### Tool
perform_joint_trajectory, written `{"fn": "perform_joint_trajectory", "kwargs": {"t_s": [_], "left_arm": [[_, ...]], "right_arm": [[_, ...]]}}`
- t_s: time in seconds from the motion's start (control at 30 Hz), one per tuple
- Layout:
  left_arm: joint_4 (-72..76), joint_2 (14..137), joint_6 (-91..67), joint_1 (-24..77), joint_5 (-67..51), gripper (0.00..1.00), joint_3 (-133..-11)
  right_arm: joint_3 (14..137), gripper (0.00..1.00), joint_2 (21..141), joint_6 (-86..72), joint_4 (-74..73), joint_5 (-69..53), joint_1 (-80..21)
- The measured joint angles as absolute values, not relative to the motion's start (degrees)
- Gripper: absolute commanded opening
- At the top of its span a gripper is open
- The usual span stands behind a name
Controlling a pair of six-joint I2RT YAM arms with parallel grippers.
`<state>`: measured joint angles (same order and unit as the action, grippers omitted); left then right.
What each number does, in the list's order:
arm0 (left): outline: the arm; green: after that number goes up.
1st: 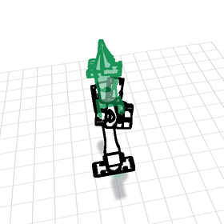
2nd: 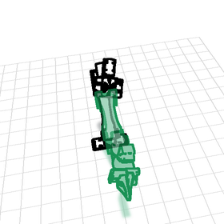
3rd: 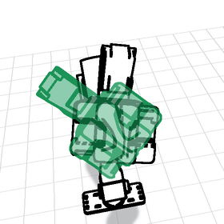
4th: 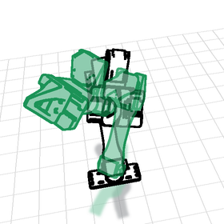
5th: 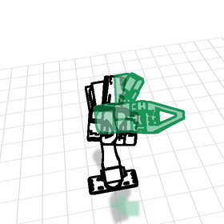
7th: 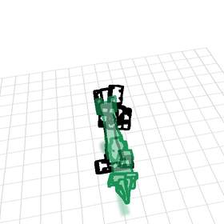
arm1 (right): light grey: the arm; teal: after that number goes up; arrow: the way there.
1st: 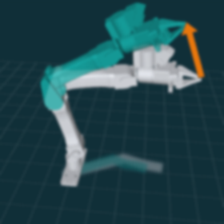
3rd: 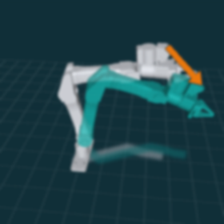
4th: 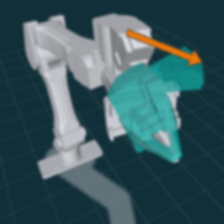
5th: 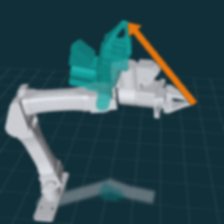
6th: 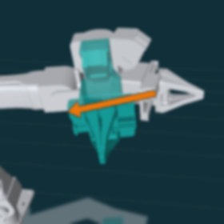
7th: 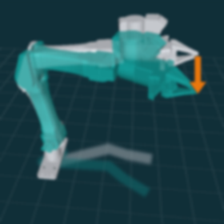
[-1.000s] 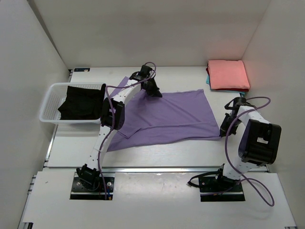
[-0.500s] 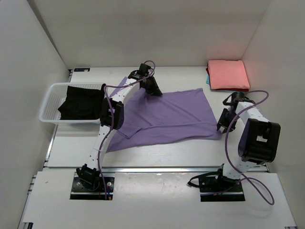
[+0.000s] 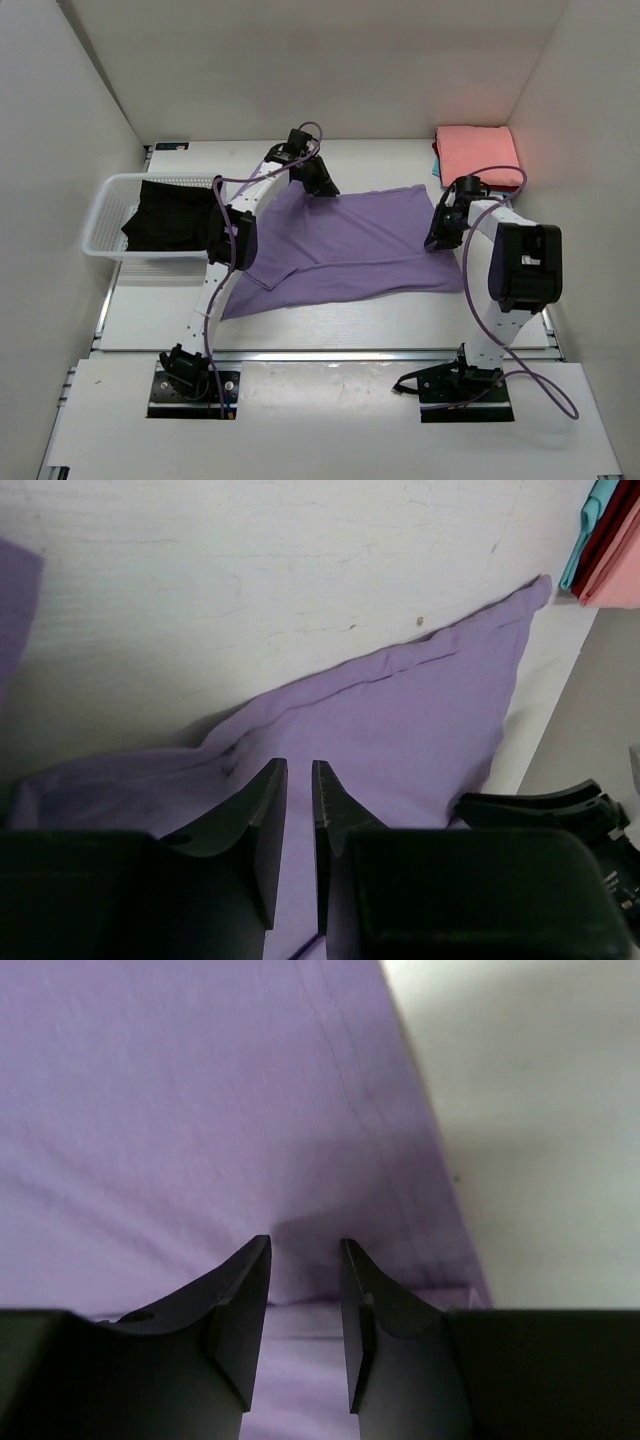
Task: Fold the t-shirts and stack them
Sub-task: Grap the side of the flattened tshirt furthest away from the robot with both arms
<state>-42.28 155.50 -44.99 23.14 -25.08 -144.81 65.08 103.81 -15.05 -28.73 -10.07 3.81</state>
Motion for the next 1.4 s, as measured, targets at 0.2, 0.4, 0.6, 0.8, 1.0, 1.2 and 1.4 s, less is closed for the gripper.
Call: {"fn": "perform_joint_trajectory", "kwargs": {"t_s": [0.2, 0.4, 0.6, 0.8, 1.0, 1.2, 1.4], "left_arm": [[-43.29, 147.04, -43.66, 21.19, -21.34, 0.29, -136.22], [-42.02, 137.29, -43.18, 16.1, -16.51, 0.31, -128.11], [-43.35, 136.7, -41.8, 13.56, -12.27, 0.31, -128.42], [-47.2, 137.86, -39.51, 14.57, -8.08, 0.38, -130.89], [-51.29, 139.44, -35.33, 16.01, -0.38, 0.52, -134.63], [-52.29, 142.71, -33.34, 15.81, 3.62, 0.57, -137.32], [-52.88, 148.81, -32.91, 12.99, 5.61, 0.59, -139.79]], "right_arm": [[66.0, 0.23, 104.6, -17.21, -28.47, -8.8, 4.29], [66.7, 0.23, 104.66, -20.18, -33.43, -6.92, 6.92], [67.02, 0.24, 104.49, -21.04, -38.06, -4.56, 8.34], [65.82, 0.26, 103.33, -20.75, -40.97, -2.61, 9.19], [63.83, 0.28, 101.36, -19.25, -43.11, -1.1, 10.57], [63.83, 0.29, 99.13, -17.58, -42.83, -2.35, 8.45], [63.92, 0.29, 97.08, -17.56, -41.8, -4.43, 7.6]]}}
